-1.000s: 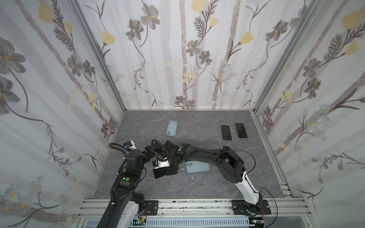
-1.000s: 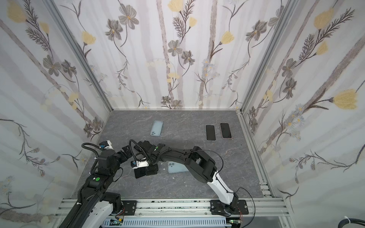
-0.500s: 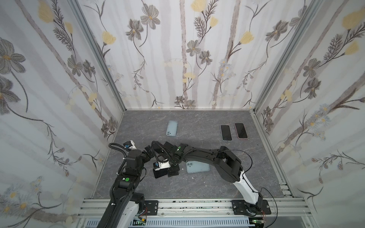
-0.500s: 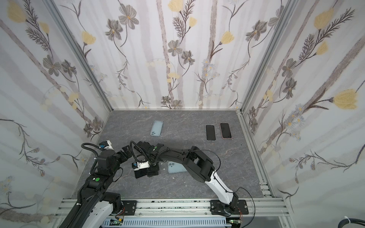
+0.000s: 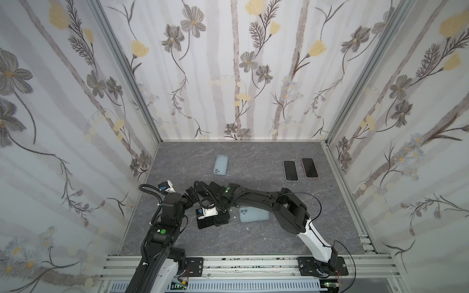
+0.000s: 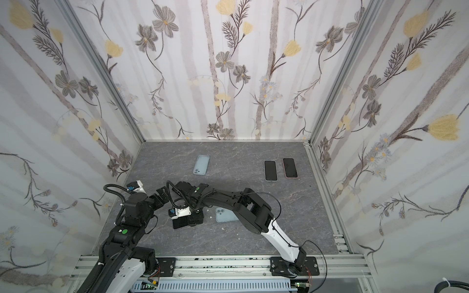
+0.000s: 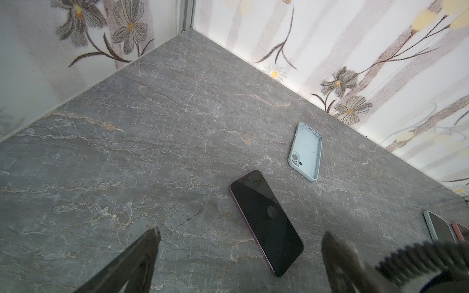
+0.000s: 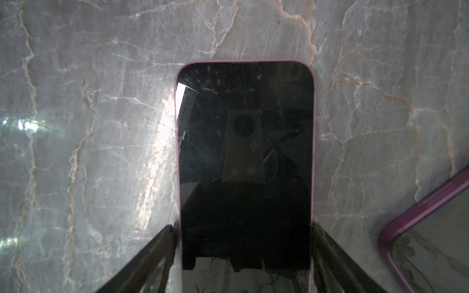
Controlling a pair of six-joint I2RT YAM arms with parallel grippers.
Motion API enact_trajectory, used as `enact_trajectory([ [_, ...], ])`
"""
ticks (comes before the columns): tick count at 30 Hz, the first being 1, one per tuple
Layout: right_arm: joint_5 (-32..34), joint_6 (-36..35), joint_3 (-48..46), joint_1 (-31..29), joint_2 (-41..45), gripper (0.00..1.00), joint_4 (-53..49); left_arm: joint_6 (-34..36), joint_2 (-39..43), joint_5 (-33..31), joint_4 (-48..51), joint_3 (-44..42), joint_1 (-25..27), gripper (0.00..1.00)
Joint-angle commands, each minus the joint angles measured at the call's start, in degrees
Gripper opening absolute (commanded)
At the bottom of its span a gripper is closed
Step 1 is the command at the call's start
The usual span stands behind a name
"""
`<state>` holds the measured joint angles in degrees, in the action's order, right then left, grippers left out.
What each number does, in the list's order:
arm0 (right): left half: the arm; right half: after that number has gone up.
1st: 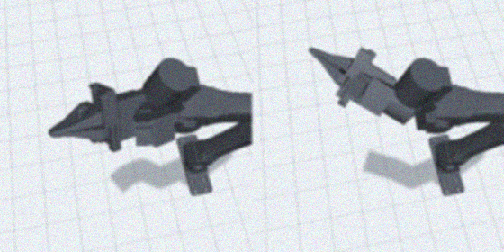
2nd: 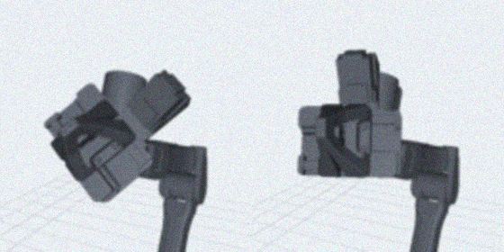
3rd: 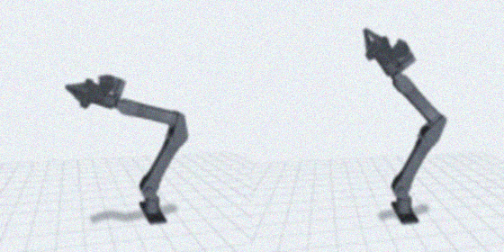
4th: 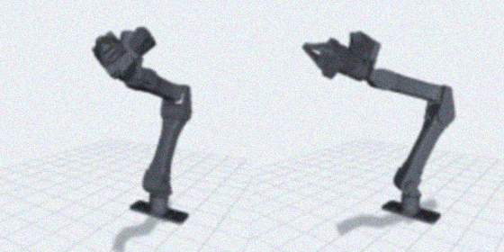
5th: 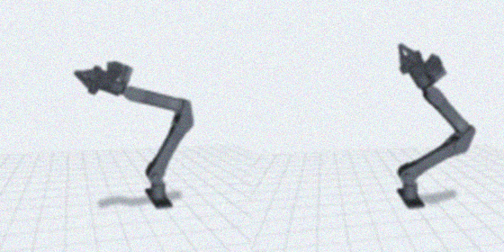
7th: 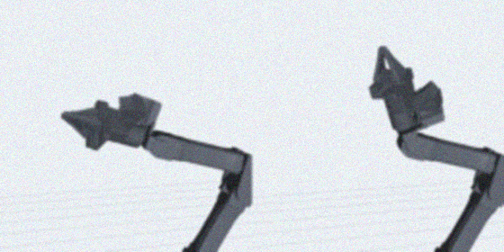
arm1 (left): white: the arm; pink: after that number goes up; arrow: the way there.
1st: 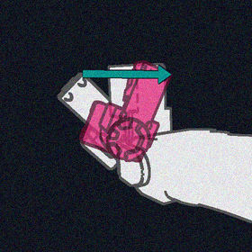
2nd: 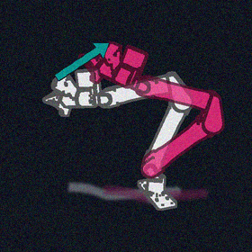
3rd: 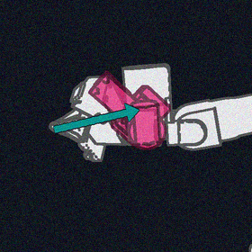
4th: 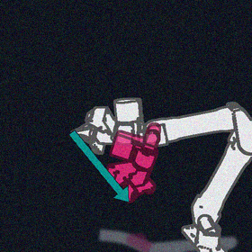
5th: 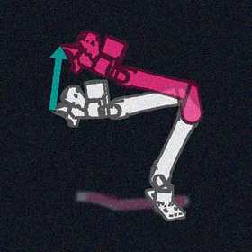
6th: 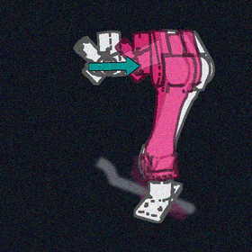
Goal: Put the phone into the phone case
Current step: 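Lower the right gripper and grasp the black purple-edged phone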
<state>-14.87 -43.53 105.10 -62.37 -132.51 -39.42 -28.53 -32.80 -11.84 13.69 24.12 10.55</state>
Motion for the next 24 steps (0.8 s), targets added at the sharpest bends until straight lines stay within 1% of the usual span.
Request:
enact_trajectory([
  [1,2.62,-0.50,0.25,-0.12,-0.01,0.77,-2.63,-0.53,0.30,-0.04,-1.50,-0.04,0.07,1.00],
  [15,3.97,0.49,0.36,-0.11,1.31,0.66,-3.30,-0.56,1.06,-0.37,-1.20,-0.04,0.51,1.00],
  [21,1.99,2.03,0.67,-0.03,1.69,0.61,-3.56,-0.67,1.42,-0.21,-1.22,-0.12,0.75,1.00],
  [24,1.86,2.85,0.67,-0.02,1.75,0.61,-3.56,-0.69,1.60,-0.21,-1.13,-0.09,0.85,1.00],
])
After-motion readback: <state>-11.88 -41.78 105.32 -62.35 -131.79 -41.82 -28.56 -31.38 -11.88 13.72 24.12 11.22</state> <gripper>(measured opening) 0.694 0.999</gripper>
